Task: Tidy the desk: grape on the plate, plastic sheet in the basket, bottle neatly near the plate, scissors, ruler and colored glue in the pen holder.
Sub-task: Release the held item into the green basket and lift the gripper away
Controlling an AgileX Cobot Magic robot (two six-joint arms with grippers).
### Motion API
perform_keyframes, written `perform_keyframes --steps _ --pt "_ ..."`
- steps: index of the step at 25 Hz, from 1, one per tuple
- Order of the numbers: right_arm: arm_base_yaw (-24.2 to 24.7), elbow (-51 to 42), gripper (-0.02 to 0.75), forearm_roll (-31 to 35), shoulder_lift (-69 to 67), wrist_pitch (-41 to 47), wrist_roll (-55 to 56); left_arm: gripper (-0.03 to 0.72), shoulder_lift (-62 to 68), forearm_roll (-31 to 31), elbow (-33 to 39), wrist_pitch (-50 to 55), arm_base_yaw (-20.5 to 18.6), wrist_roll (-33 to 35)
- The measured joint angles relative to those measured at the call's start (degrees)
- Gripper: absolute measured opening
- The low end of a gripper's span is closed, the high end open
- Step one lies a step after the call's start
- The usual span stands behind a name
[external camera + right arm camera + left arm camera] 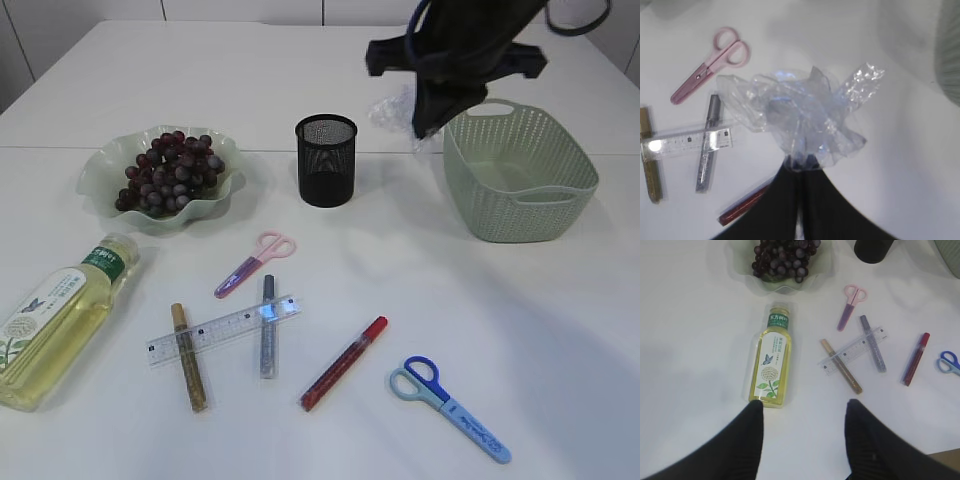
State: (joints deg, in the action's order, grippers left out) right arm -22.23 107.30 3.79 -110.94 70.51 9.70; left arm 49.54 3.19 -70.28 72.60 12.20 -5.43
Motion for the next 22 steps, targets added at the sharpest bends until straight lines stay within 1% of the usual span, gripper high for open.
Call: perform_keyframes --steps 7,17,19,22 --pt "8.27 0.27 0.015 -3.79 3.52 0.61 -1.15 0.384 0.0 -0.03 0.0 0.0 0.0 0.0" --pt "18.72 0.52 0.015 -4.09 3.26 0.74 -3.3 0.384 0.0 -0.03 0.0 0.0 0.0 0.0" --pt "20.25 1.01 0.015 -4.23 2.11 0.78 -3.34 0.384 0.0 -0.03 0.0 0.0 0.0 0.0" --pt "20.85 2.97 0.015 -4.53 -1.39 0.87 -3.8 0.382 0.0 -0.03 0.0 0.0 0.0 0.0"
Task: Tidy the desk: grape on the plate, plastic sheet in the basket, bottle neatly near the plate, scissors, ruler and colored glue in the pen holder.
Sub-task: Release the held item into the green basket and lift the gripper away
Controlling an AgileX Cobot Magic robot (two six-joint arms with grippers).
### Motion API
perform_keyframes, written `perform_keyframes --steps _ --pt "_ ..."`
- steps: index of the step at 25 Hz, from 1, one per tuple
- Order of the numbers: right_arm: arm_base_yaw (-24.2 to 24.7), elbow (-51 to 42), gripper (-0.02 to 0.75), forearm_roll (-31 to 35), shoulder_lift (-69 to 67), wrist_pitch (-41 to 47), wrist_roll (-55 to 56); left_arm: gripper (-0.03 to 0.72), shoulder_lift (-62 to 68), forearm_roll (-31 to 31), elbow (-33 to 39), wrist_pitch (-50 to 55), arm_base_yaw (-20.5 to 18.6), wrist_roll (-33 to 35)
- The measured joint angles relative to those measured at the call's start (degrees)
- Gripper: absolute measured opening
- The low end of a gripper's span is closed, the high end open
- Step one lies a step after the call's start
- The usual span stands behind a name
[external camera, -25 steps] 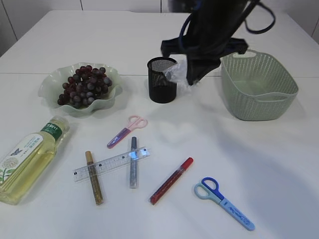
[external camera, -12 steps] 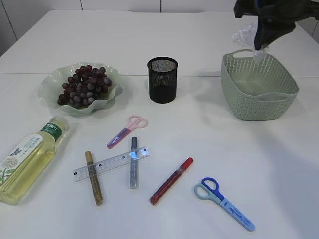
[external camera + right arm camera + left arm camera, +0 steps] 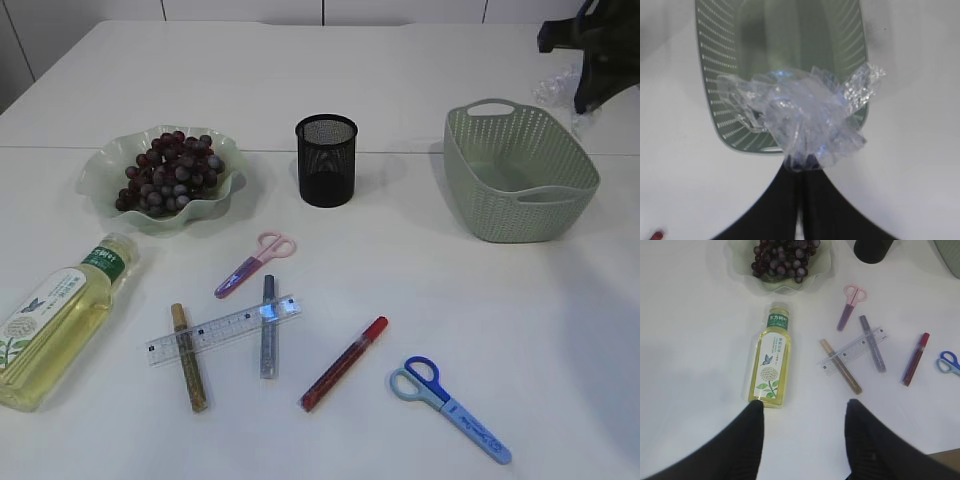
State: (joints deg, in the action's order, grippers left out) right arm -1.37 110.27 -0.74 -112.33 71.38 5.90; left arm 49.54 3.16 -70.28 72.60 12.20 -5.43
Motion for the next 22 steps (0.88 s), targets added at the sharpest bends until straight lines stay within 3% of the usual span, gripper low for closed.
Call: perform_keyframes --steps 11,22 --pt "0.0 10.6 0.015 -0.91 -11.72 -0.22 -0.63 0.379 0.0 1.86 0.0 0.0 0.0 0.0" --pt "0.0 11.77 0.041 -1.04 -14.67 -1.42 -0.63 0.379 0.0 4.01 0.0 0.0 0.0 0.0"
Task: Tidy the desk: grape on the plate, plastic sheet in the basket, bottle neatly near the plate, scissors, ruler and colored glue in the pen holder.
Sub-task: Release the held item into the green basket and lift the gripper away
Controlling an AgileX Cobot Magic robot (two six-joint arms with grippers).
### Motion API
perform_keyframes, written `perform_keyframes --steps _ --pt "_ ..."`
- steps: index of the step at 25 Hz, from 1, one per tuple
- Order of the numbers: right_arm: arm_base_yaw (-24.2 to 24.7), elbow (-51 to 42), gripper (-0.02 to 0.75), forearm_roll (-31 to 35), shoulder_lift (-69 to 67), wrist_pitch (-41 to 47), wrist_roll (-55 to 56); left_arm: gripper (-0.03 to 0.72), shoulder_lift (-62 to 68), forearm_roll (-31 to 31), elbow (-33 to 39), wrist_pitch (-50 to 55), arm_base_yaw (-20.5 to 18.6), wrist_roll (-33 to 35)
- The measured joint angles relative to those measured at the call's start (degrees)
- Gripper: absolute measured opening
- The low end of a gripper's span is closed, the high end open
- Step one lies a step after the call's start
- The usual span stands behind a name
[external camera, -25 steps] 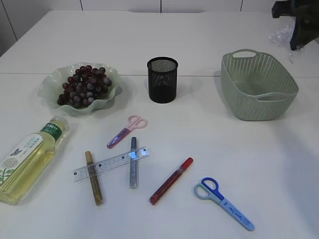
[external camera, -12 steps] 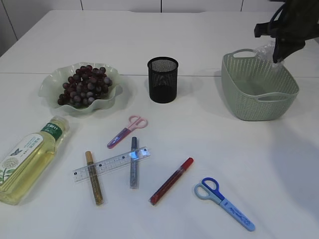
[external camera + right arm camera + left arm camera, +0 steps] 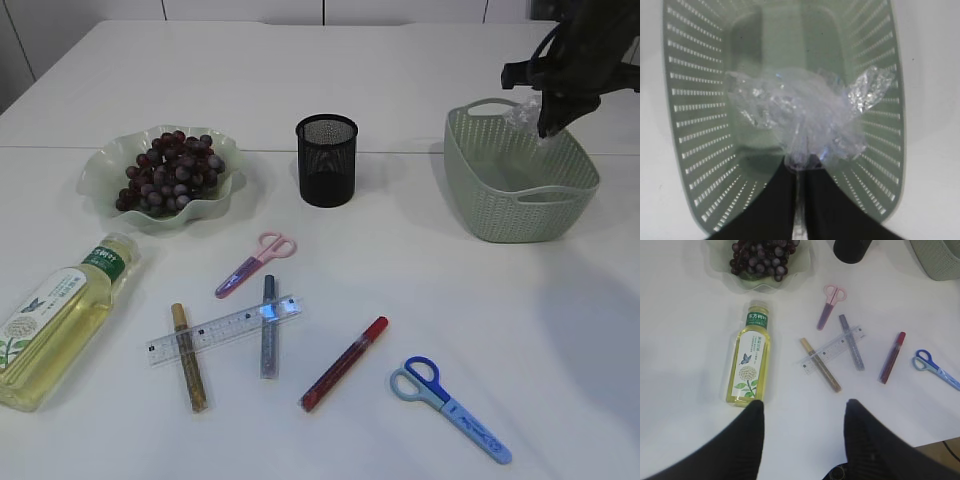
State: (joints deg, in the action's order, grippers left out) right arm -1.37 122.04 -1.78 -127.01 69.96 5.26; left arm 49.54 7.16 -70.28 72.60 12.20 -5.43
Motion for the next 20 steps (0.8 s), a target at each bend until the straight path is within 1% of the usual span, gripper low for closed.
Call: perform_keyframes --steps 1,2,6,8,11,14,16,18,20 --pt "0.0 0.0 0.067 0.0 0.0 0.0 0.0 0.379 0.0 0.0 0.0 0.0 0.0 0.0" --pt "0.0 0.0 0.111 0.0 0.0 -0.1 0.0 0.379 0.0 0.0 0.0 0.0 0.0 0.0" --pt "0.0 0.0 0.365 0.0 0.0 -0.04 0.0 0.379 0.0 0.41 0.0 0.0 0.0 -0.02" --pt "0.0 0.0 0.435 0.0 0.0 -0.04 0.0 0.379 0.0 0.41 0.0 0.0 0.0 -0.12" --pt "0.0 0.0 0.469 0.0 0.0 0.55 0.0 0.379 0.0 0.41 0.0 0.0 0.0 -0.12" --pt "0.0 0.0 0.475 0.44 0.0 0.79 0.0 0.379 0.0 -0.34 0.0 0.0 0.0 -0.12" --pt "0.0 0.0 0.476 0.94 0.0 0.88 -0.08 0.383 0.0 -2.31 0.0 0.0 0.0 -0.12" --pt "0.0 0.0 0.475 1.78 0.0 0.88 -0.08 0.41 0.27 -4.89 0.0 0.0 0.0 -0.12" --pt "0.0 0.0 0.475 2.22 0.13 0.91 -0.08 0.456 1.32 -6.65 0.0 0.0 0.0 -0.12"
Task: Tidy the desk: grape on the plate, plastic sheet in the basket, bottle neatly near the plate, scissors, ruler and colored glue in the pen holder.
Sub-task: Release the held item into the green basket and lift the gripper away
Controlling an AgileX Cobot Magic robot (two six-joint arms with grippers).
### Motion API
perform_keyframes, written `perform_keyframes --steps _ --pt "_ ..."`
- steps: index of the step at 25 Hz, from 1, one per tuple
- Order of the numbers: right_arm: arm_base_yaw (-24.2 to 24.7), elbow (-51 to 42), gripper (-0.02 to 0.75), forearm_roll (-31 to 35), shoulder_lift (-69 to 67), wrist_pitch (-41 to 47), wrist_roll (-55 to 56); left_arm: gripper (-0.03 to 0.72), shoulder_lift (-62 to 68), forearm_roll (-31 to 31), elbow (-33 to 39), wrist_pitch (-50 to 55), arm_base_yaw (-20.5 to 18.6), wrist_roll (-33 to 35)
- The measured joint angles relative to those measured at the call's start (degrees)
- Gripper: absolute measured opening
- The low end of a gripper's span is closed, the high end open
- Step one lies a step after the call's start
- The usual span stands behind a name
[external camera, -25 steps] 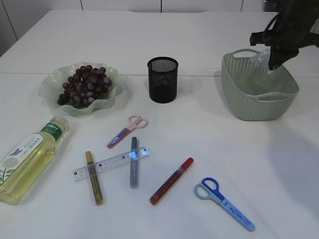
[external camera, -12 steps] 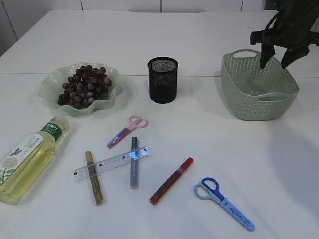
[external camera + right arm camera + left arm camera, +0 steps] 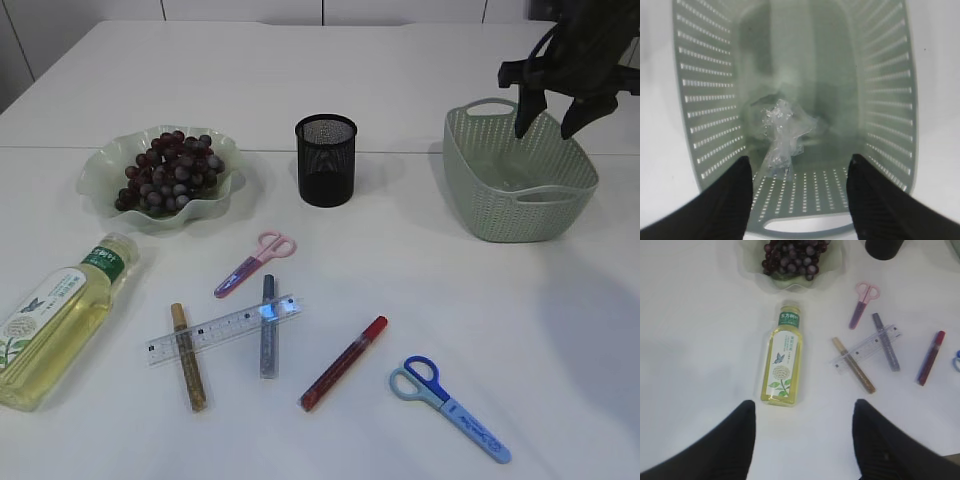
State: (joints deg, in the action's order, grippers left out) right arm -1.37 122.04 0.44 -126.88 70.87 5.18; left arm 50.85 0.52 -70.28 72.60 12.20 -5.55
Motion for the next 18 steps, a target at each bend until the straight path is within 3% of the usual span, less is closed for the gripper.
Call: perform_keyframes --steps 5,11,18 --pt "0.0 0.0 0.475 1.05 3.16 0.23 0.0 0.565 7.05 -0.82 0.0 0.0 0.0 -1.77" --pt "0.0 -2.41 0.475 4.89 12.55 0.34 -0.55 0.583 21.42 -0.82 0.0 -0.67 0.0 -1.98" --pt "0.0 -14.08 0.475 5.79 27.11 0.56 -2.16 0.584 34.31 -4.97 0.0 -2.45 0.0 -1.98"
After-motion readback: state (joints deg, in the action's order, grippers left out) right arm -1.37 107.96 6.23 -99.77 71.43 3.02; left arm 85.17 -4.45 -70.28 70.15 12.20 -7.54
